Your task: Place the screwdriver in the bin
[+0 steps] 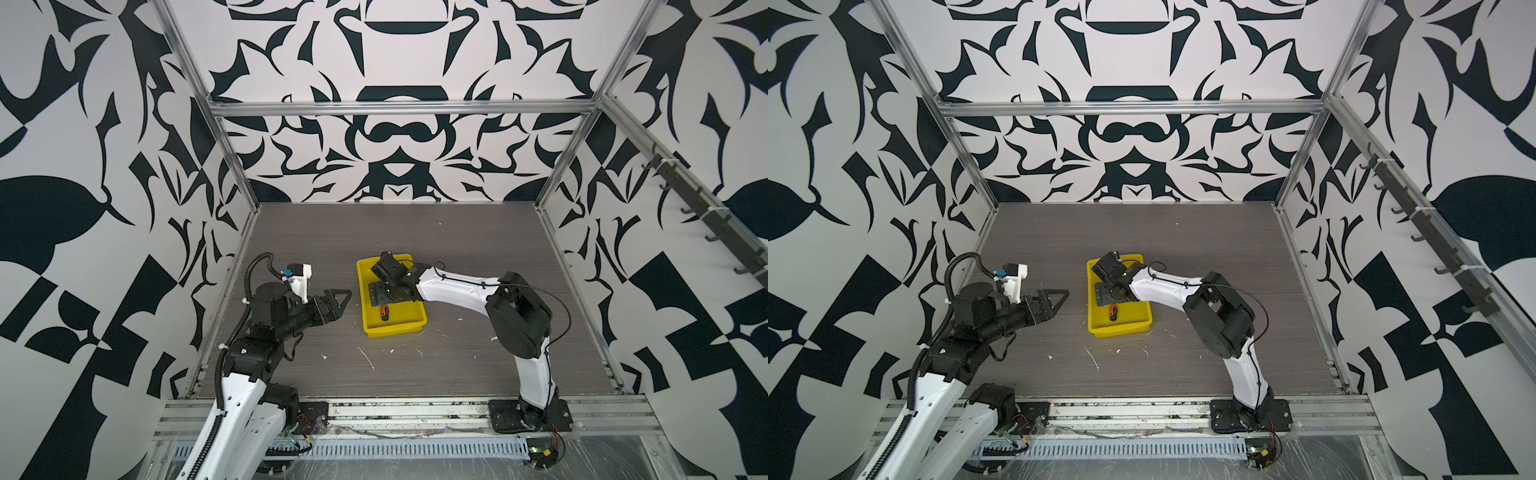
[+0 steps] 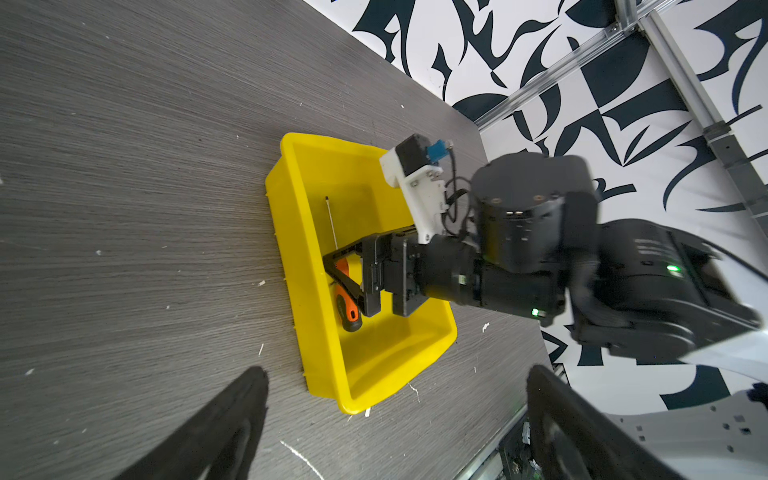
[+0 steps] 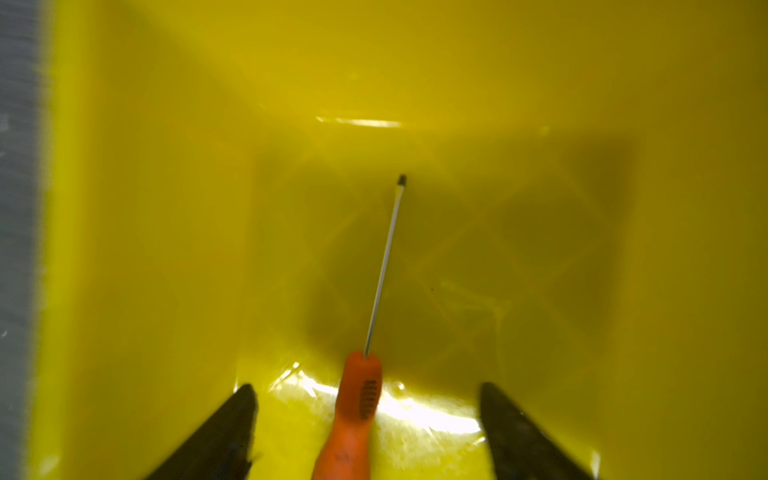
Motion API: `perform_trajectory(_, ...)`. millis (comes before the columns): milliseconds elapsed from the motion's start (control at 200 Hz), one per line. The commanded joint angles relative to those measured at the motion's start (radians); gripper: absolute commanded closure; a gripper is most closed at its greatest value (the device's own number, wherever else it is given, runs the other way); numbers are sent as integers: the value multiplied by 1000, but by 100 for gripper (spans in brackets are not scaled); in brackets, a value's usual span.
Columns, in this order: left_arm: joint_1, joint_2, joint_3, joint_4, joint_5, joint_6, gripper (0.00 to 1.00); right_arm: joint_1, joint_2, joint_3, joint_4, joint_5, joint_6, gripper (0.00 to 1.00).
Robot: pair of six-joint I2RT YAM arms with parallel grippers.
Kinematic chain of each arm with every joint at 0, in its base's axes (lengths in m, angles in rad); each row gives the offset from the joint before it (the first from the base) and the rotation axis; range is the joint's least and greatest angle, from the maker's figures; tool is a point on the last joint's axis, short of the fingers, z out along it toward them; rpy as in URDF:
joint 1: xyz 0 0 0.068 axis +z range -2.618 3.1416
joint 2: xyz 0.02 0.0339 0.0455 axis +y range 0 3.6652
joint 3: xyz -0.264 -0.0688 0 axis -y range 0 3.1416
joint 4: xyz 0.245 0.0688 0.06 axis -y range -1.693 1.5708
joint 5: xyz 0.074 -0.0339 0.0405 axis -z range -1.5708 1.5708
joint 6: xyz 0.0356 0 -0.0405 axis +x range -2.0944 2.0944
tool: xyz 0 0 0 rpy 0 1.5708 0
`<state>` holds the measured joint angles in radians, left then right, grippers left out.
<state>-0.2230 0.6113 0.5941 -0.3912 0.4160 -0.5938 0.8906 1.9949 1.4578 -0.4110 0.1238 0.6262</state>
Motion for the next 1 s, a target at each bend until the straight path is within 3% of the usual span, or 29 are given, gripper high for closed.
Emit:
perform_trajectory(0,-3,5,12,-48,-36,17,1,20,-124,5,7,60,-39,0)
perform_trajectory(120,-3,4,43,-98,-158,24,1,29,-235,-34,7,144,-75,0)
perform_trajectory(280,-3,5,100,-215,-507,-13,1,30,-451,-143,-13,279,-139,0)
perform_trajectory(400,-2,32,96,-232,-693,-52,1,-5,-688,-297,-25,375,-221,0)
perform_trajectory(470,-1,50,68,-176,-788,-47,1,-70,-846,-422,-14,423,-251,0)
perform_trajectory(545,12,60,33,-71,-779,35,1,-189,-998,-570,15,469,-269,0)
perform_trajectory(615,28,76,17,-11,-809,73,1,-292,-1123,-720,83,588,-269,0)
perform_trajectory(670,28,95,-3,68,-844,139,1,-346,-1208,-852,191,708,-283,0)
perform_trajectory(725,28,132,-23,182,-879,202,1,-395,-1276,-991,388,681,-417,0)
perform_trajectory(785,30,201,-46,324,-907,280,1,-458,-1306,-1110,575,593,-532,0)
perform_trajectory(850,35,314,-71,477,-953,368,1,-507,-1270,-1180,708,558,-573,0)
perform_trajectory(995,84,570,-100,741,-981,489,1,-595,-1014,-1198,932,466,-606,0)
